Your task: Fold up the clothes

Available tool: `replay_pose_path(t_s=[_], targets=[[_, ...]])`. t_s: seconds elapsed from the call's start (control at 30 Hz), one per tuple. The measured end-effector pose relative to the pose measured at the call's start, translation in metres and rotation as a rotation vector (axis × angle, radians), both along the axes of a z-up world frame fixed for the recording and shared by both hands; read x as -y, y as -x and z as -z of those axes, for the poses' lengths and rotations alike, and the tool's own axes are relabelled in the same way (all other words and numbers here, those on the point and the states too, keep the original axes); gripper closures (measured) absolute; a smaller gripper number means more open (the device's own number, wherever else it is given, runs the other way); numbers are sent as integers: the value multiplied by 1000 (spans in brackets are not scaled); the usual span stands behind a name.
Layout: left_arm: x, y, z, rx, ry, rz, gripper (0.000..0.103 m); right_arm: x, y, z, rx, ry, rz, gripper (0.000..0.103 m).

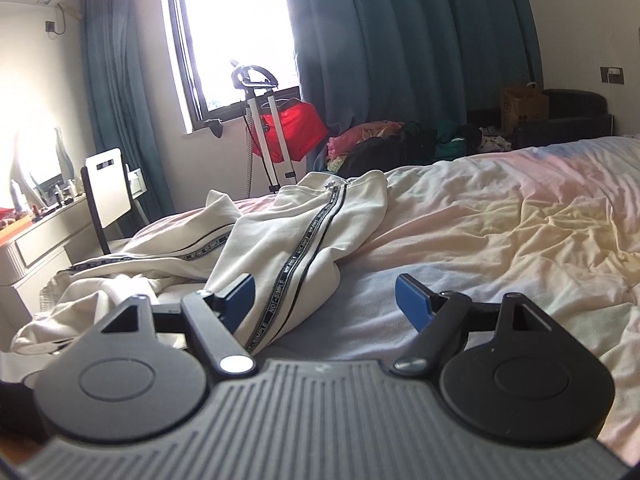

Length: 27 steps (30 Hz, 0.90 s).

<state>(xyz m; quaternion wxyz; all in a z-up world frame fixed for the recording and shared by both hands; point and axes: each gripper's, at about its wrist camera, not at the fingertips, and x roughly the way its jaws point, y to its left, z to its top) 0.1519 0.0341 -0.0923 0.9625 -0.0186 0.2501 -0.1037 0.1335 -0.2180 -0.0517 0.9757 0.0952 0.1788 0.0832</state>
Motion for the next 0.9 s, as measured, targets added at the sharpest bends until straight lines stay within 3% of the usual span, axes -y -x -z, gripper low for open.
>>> replay_pose_path(t_s=[0.3,0.47,0.57,0.67,0.77,0.9], targets=[[-7,18,-15,9,36,-66,4,-5,-3,11,-18,24,-7,23],[-7,20,-17,22,-15,-87,4,-18,-24,57,-79,115,18,23],[-11,19,-16,12,-19,-107,4,-20,-39,81,-163,97,-11,23],[-15,18,-15,5,-21,-120,4,-34,-49,111,-256,186,-34,17],[-15,17,-15,0,-28,-123,4,-37,-45,117,-223,195,-20,13],[-15,15,-14,-2,-36,-126,4,-26,-40,118,-214,128,-23,12]])
